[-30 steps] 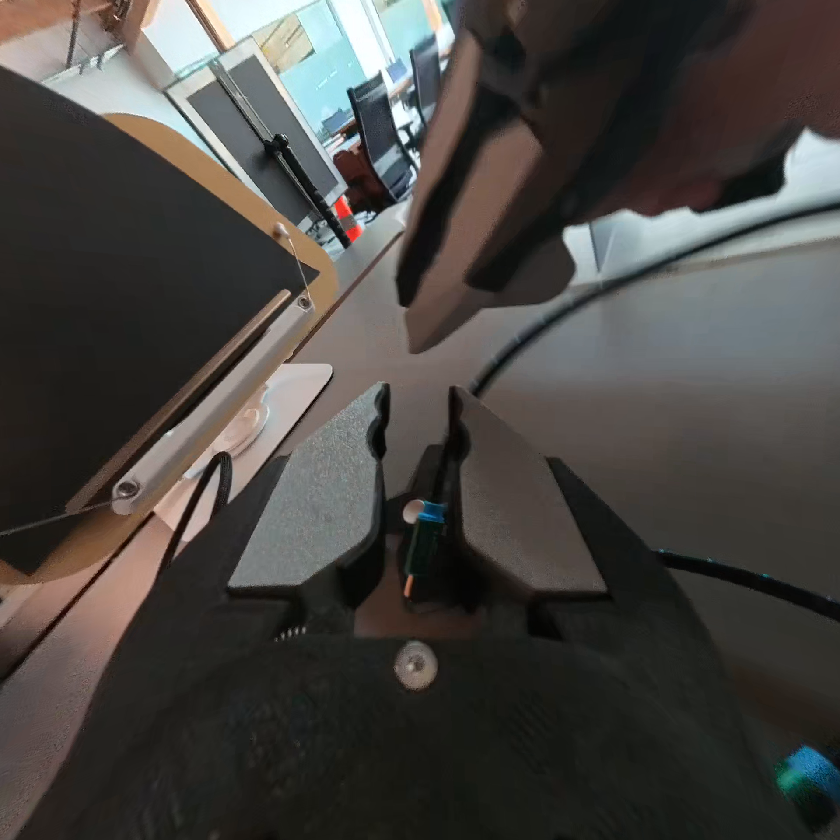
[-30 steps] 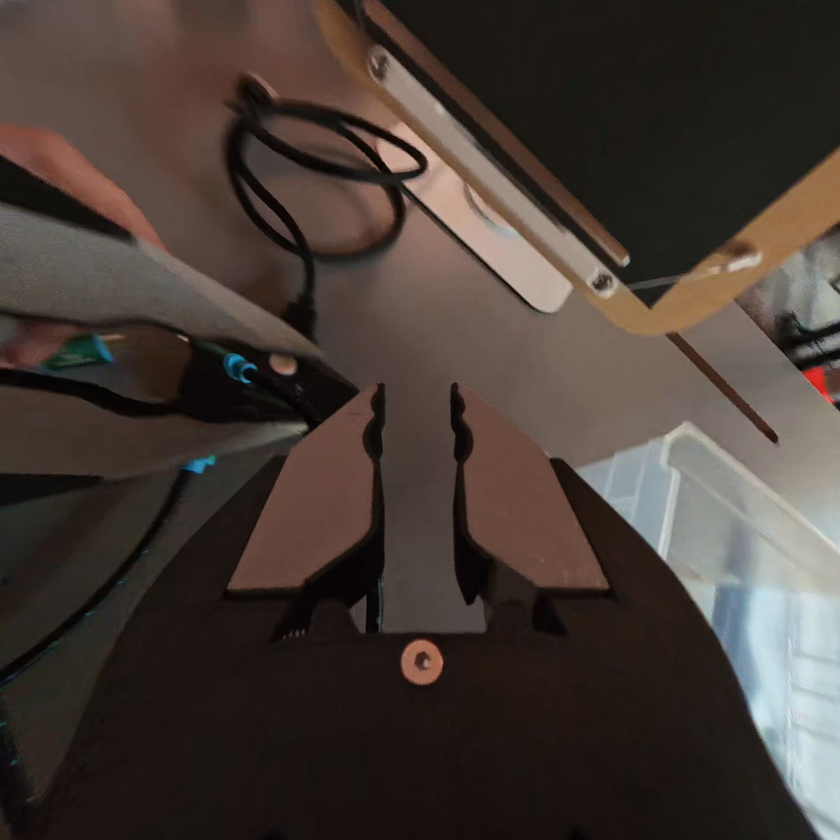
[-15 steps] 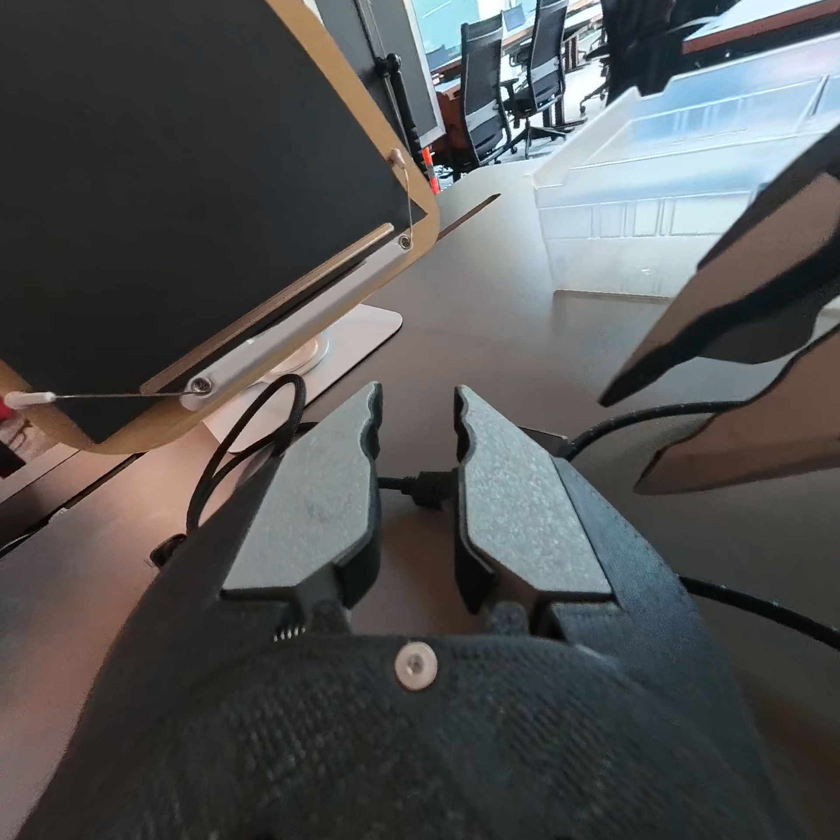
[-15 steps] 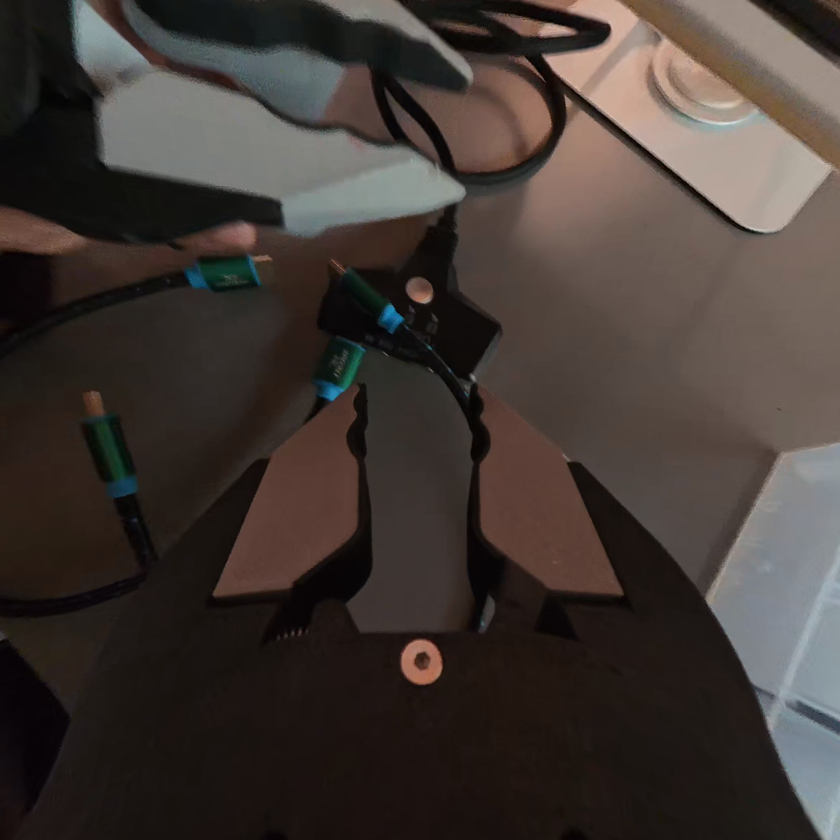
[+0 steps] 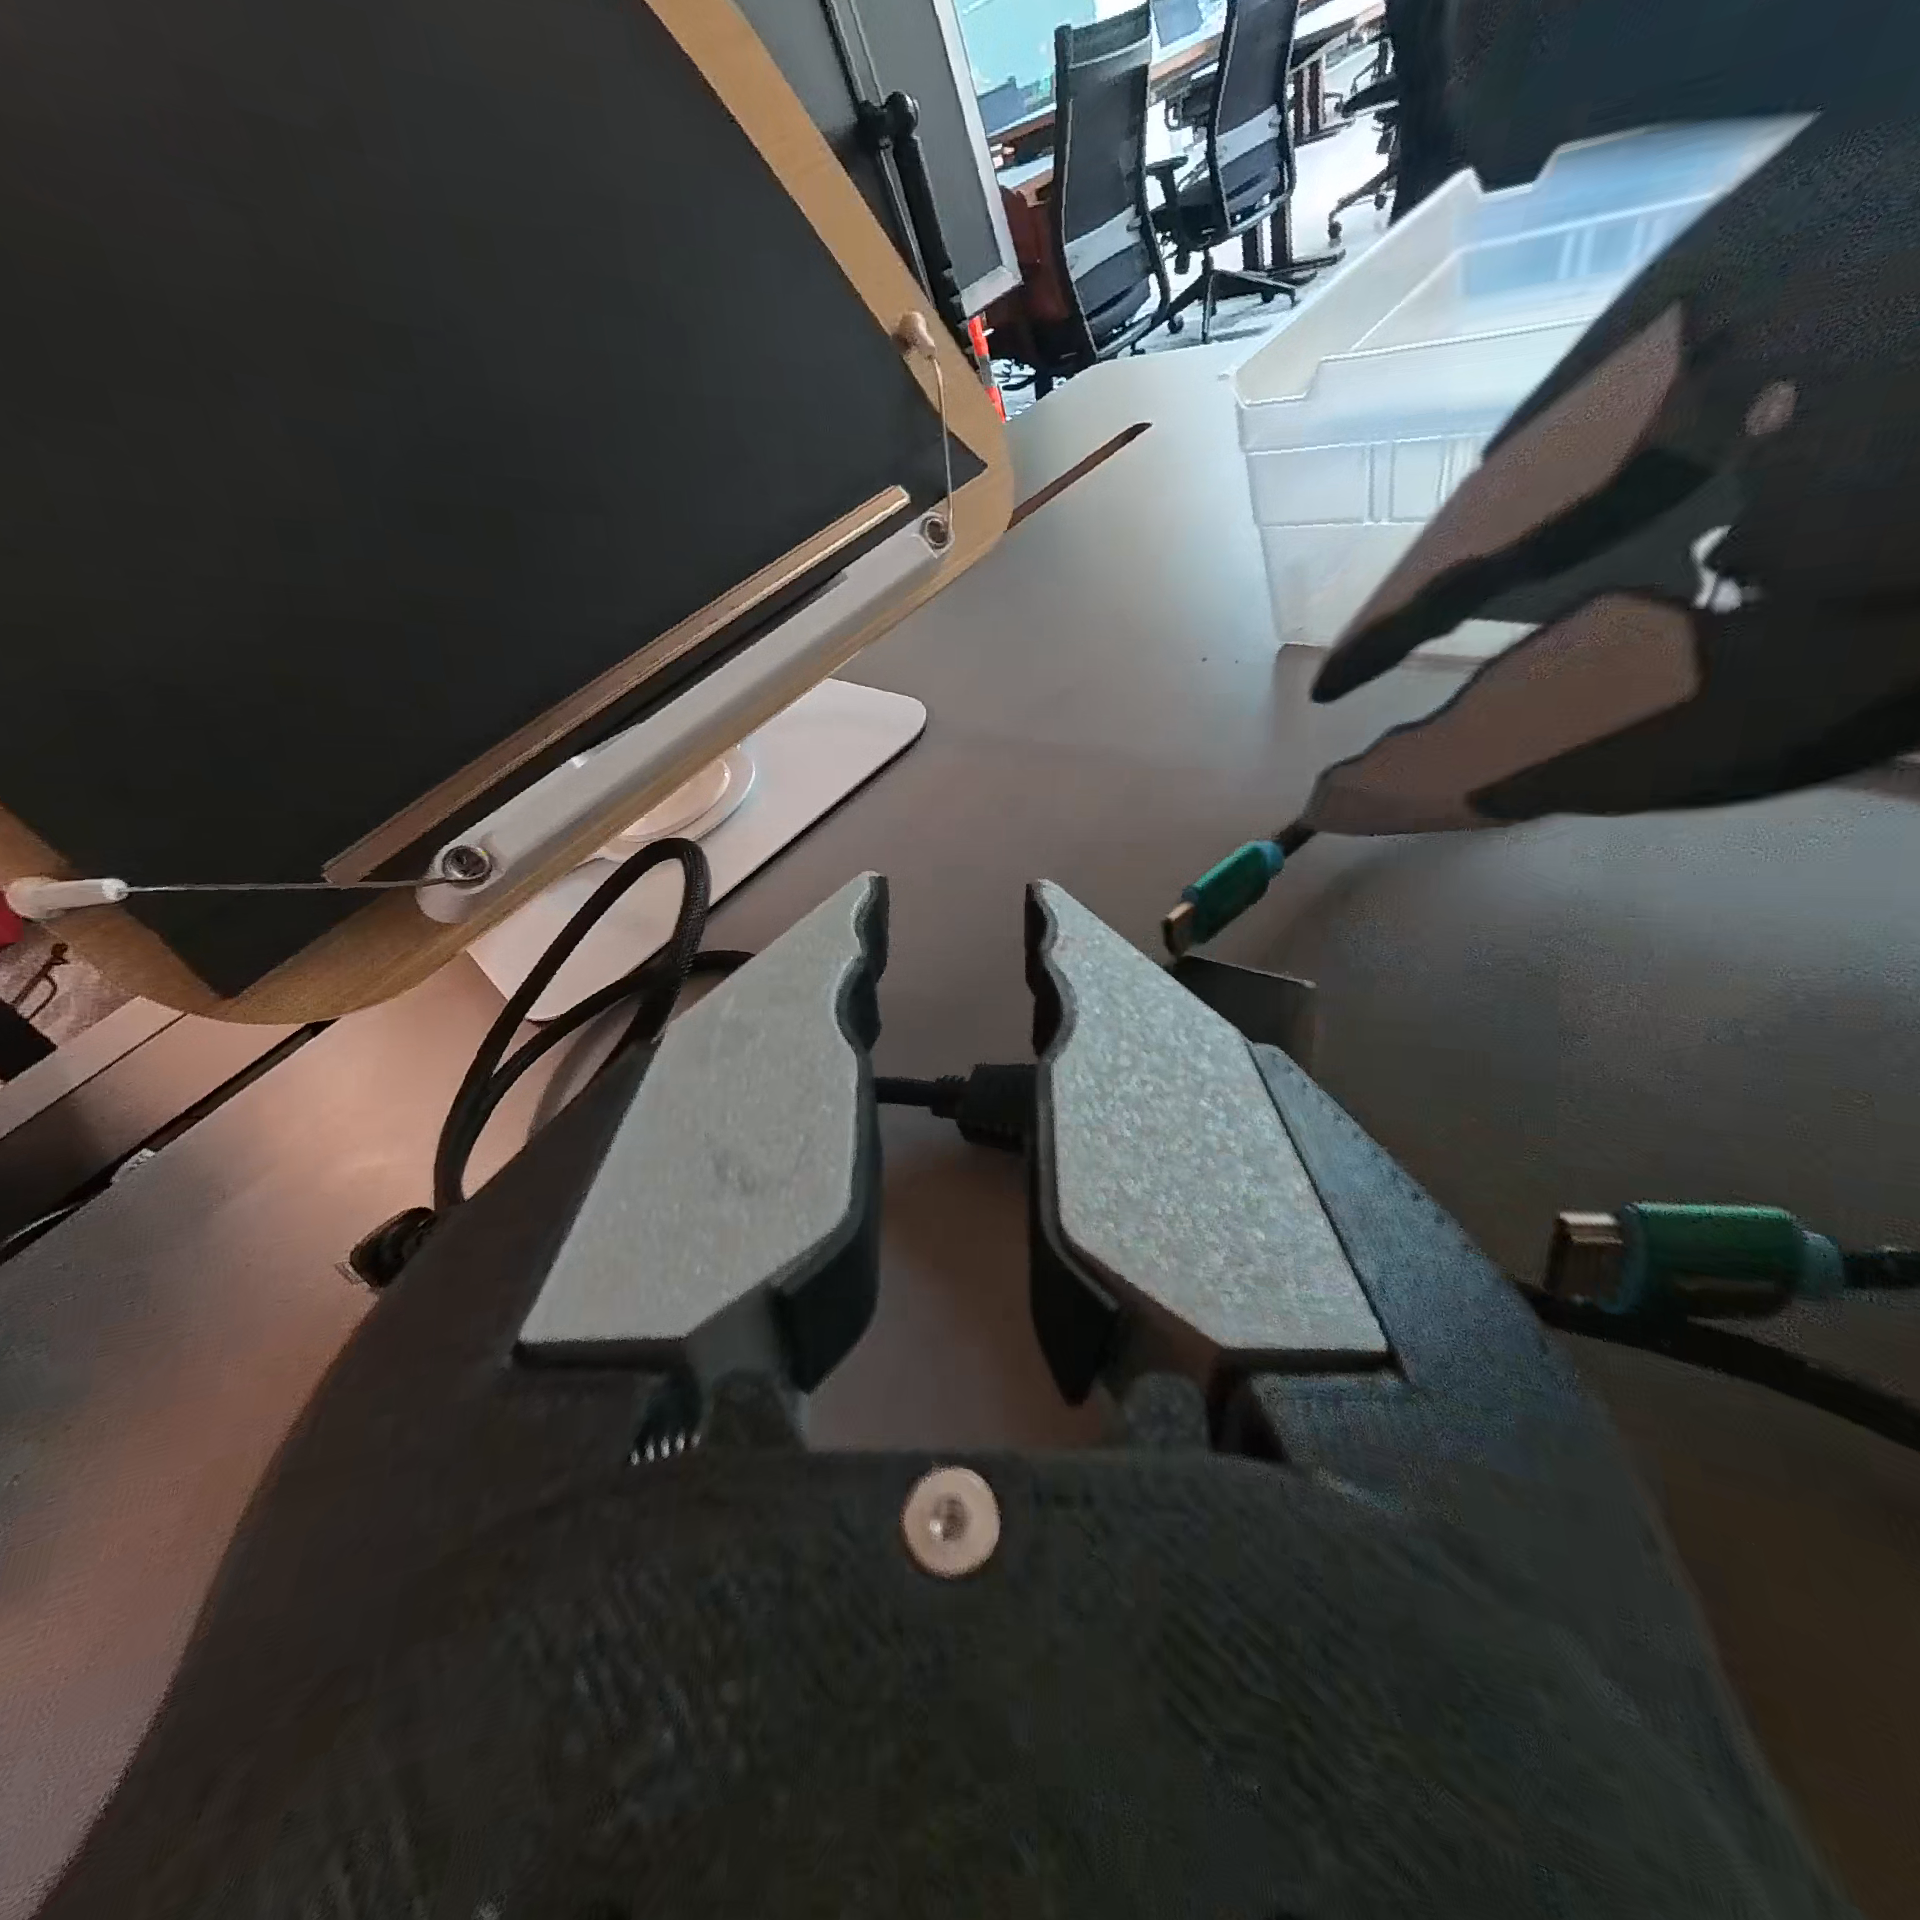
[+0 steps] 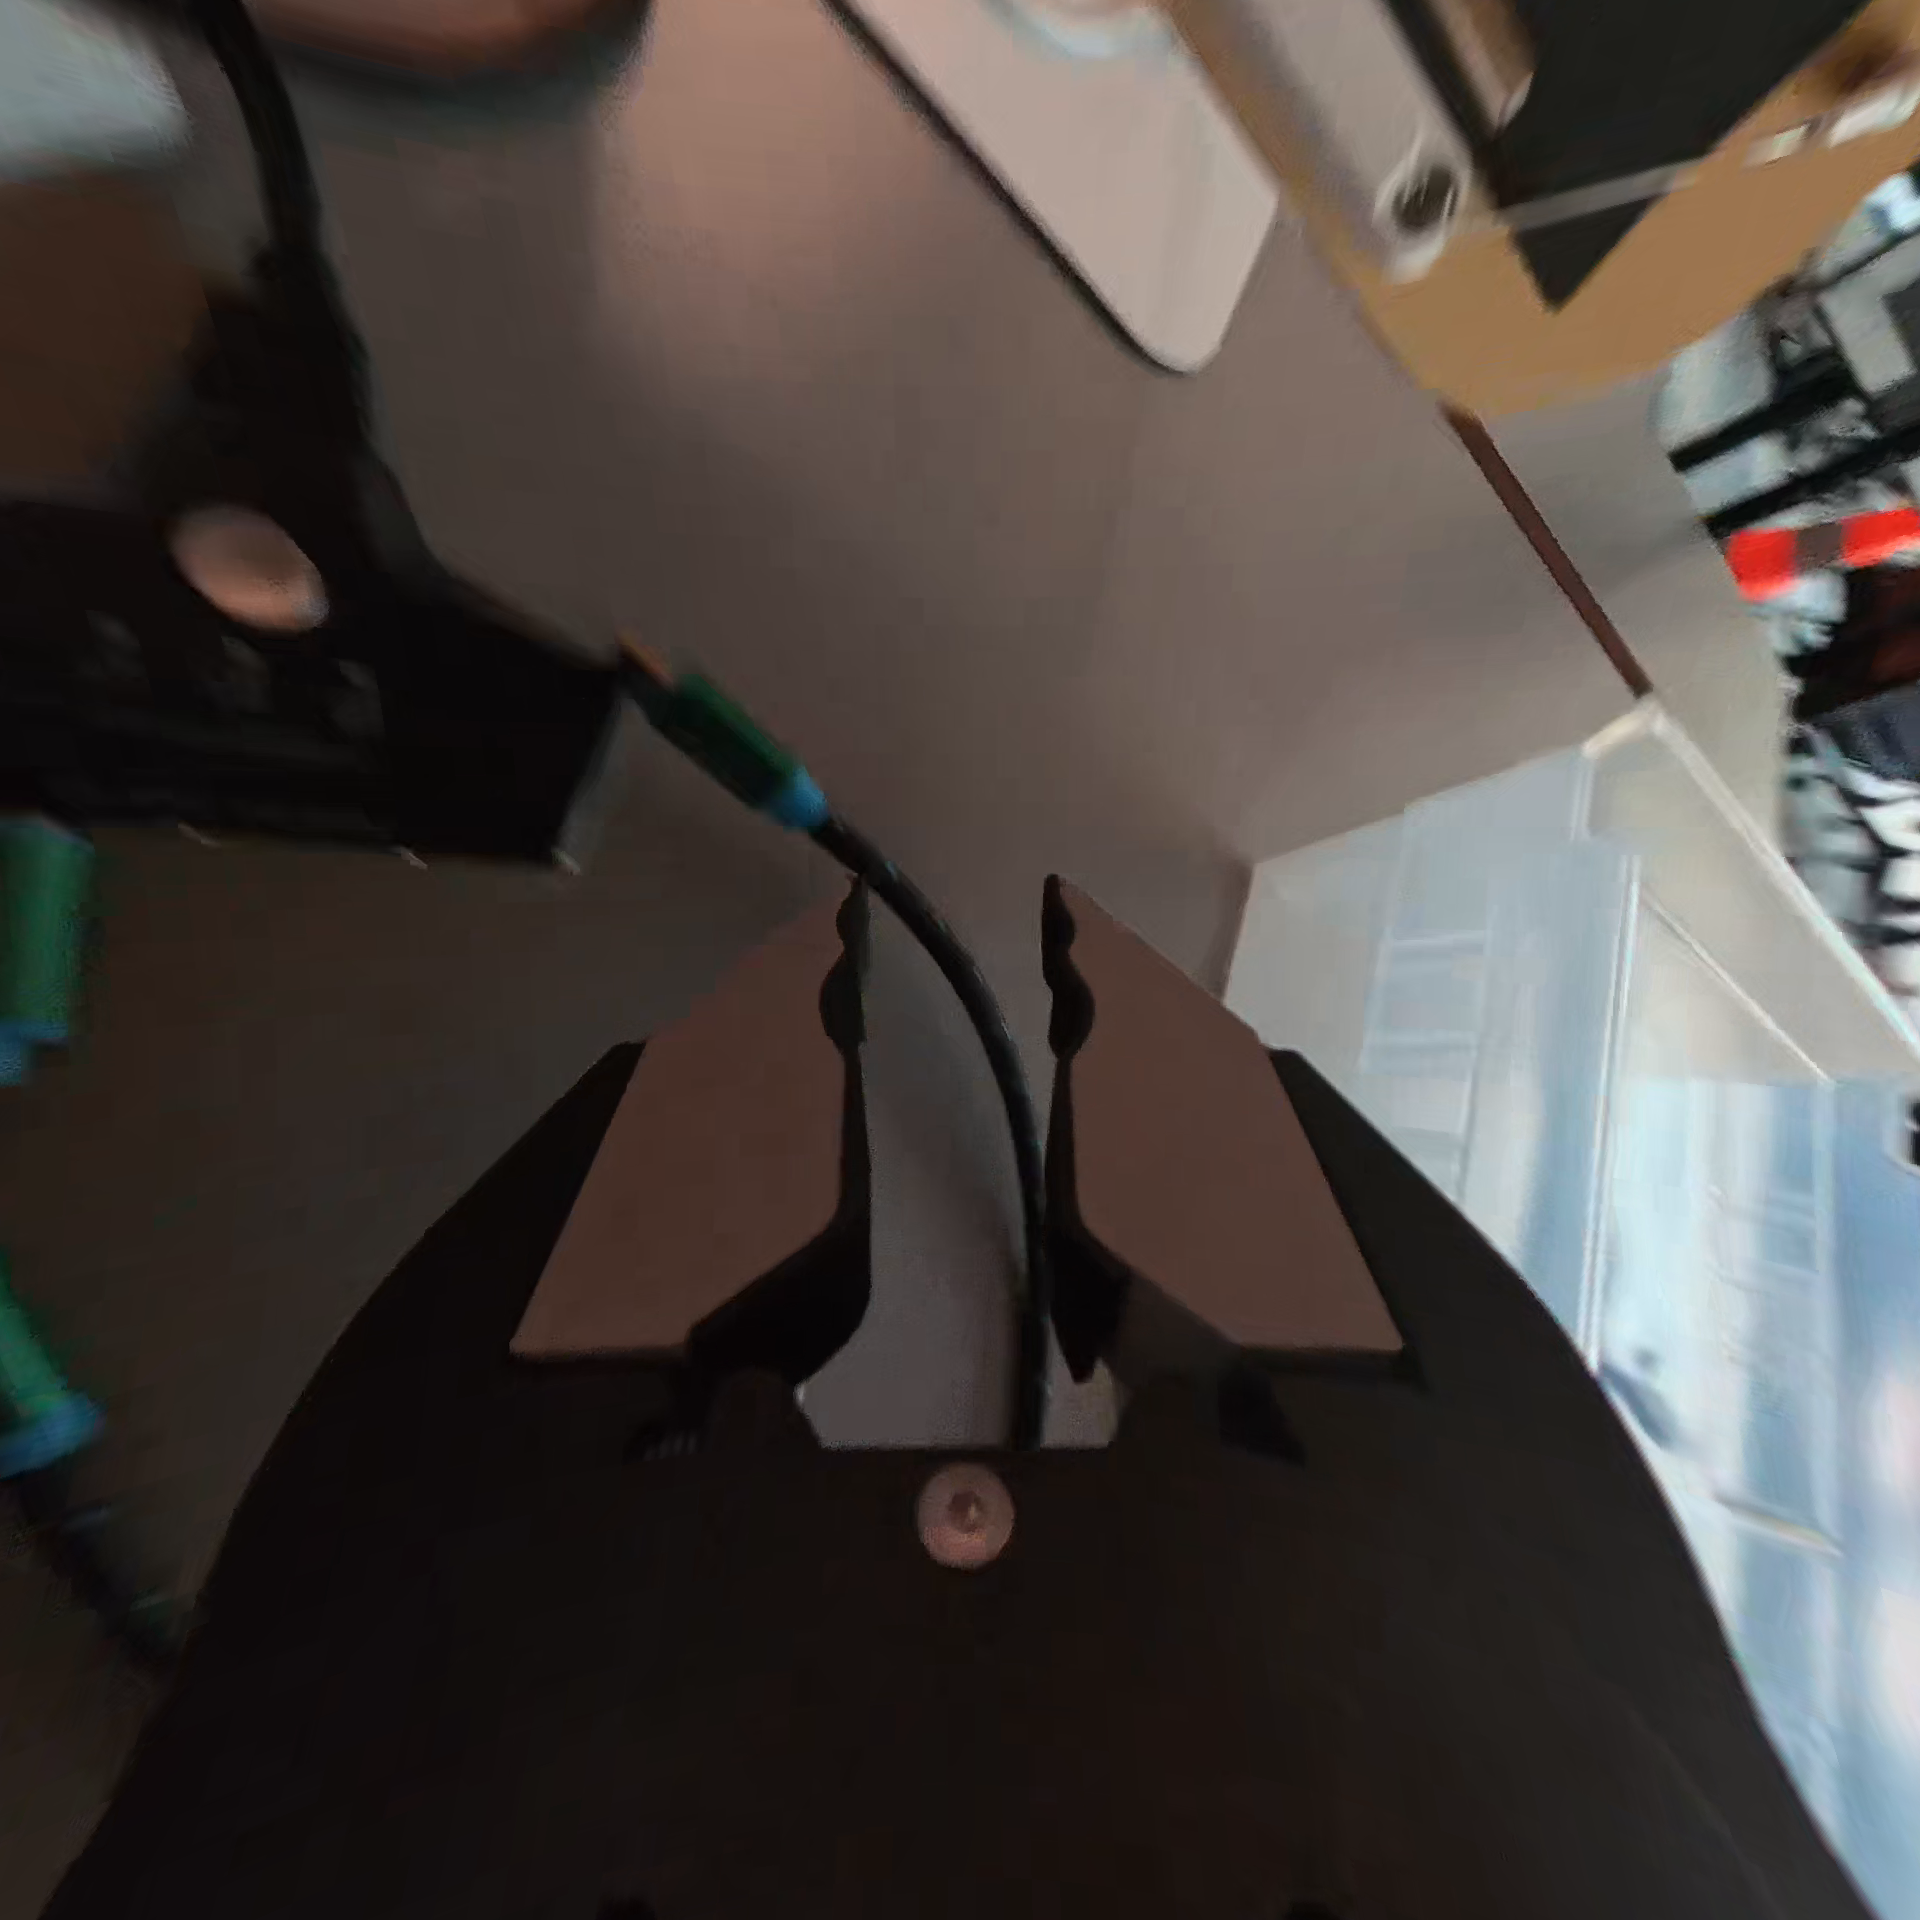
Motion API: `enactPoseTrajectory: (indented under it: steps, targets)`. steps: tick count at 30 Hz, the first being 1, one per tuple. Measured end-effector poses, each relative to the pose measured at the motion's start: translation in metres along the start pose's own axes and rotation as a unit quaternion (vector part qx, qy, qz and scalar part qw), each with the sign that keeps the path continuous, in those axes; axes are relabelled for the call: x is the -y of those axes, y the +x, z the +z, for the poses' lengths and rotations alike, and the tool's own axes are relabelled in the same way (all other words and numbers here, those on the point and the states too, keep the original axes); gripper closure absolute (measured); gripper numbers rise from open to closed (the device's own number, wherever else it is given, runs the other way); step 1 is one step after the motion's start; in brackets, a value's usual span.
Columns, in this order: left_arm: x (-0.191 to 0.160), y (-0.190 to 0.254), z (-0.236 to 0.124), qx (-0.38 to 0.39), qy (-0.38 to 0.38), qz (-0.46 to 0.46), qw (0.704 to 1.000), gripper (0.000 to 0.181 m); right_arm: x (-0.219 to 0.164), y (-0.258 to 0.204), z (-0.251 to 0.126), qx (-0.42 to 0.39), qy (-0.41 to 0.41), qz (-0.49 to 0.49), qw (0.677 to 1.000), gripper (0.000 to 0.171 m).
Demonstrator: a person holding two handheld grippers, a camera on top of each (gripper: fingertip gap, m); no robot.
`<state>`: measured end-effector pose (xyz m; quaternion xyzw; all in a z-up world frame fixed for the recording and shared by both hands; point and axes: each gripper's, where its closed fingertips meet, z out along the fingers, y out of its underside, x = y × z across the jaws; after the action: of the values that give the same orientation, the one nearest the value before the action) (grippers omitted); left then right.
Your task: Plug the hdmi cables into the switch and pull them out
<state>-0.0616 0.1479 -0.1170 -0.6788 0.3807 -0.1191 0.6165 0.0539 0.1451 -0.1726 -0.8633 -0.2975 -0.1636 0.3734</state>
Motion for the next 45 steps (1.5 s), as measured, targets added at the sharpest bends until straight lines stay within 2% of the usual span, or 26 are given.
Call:
enactPoseTrajectory:
  steps: [3,7,12,16,22,28,33,36,41,45]
  targets:
    - [0.001,-0.004,0.0,0.004,0.003,-0.008,1.0,0.158,0.047,-0.015,-0.009,0.106,0.084,0.064,0.989,0.138]
    - [-0.004,-0.005,0.002,0.008,-0.007,-0.003,1.0,0.158,0.095,-0.031,-0.007,0.218,0.159,0.123,0.955,0.13]
    - [-0.013,-0.001,0.007,0.004,-0.025,0.014,1.0,0.158,0.116,-0.029,0.007,0.215,0.259,0.131,0.933,0.131]
    - [-0.012,0.005,0.008,-0.015,-0.014,-0.005,1.0,0.158,0.12,-0.024,-0.004,0.201,0.305,0.127,0.922,0.135]
    - [-0.013,-0.001,0.007,-0.006,-0.013,-0.016,1.0,0.16,0.118,-0.024,-0.009,0.202,0.307,0.142,0.919,0.135]
    - [-0.012,-0.003,0.007,-0.004,-0.01,-0.027,1.0,0.162,0.112,-0.03,0.007,0.188,0.284,0.122,0.932,0.137]
    - [0.005,-0.001,0.001,-0.004,0.048,-0.022,0.999,0.164,0.112,-0.043,0.01,0.216,0.269,0.126,0.93,0.136]
    - [0.009,-0.005,-0.001,0.004,0.057,-0.021,0.998,0.164,0.113,-0.047,0.009,0.225,0.267,0.128,0.928,0.133]
    - [0.007,-0.015,-0.003,0.017,0.053,-0.032,0.998,0.165,0.108,-0.054,0.011,0.26,0.243,0.145,0.923,0.107]
    - [0.005,-0.016,-0.002,0.023,0.049,-0.029,0.998,0.166,0.107,-0.051,0.011,0.269,0.244,0.158,0.918,0.106]
